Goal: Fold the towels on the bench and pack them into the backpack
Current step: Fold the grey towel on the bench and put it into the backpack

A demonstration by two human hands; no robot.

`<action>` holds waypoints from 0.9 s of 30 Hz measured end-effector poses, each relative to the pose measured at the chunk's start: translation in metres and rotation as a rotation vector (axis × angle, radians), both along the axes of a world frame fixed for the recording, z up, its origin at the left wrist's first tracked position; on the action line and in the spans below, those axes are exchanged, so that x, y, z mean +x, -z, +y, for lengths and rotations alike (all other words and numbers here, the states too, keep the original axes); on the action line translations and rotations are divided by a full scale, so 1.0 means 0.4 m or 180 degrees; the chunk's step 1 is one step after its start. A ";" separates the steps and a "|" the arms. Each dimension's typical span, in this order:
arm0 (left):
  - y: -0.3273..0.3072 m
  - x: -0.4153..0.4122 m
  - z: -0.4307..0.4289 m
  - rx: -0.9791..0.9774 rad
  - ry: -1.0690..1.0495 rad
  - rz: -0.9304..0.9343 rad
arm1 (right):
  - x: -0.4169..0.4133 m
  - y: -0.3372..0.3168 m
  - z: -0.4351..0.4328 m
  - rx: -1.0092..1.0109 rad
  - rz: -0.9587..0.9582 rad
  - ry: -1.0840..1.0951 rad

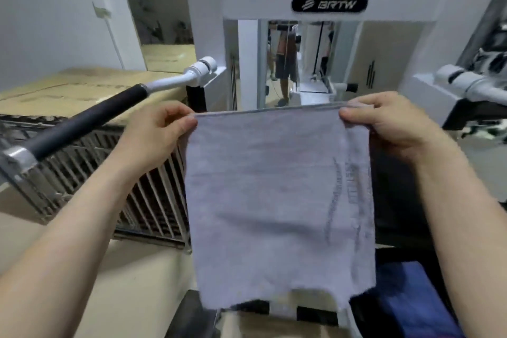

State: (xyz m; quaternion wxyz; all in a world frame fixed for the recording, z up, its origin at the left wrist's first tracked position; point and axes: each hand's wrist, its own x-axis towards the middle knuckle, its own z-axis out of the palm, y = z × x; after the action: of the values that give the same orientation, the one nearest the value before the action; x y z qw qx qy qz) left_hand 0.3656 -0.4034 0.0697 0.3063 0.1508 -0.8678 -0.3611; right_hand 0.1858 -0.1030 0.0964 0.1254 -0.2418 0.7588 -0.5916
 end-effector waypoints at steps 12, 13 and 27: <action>0.062 -0.479 -0.040 -0.0166 -0.0744 -0.0330 | -0.388 0.076 -0.133 0.1444 0.1062 0.0946; 0.062 -0.503 -0.044 0.0055 -0.0737 -0.0269 | -0.406 0.079 -0.144 0.1565 0.1316 0.1038; 0.065 -0.314 0.016 0.0549 -0.0201 0.0635 | -0.222 0.089 -0.011 0.1110 0.2254 0.0764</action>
State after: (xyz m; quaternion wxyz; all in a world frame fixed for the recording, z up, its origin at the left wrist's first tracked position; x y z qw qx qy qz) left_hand 0.2401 -0.3970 0.0439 0.3882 0.1673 -0.7936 -0.4377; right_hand 0.0970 -0.1075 0.0609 -0.1743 -0.3154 0.8668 -0.3448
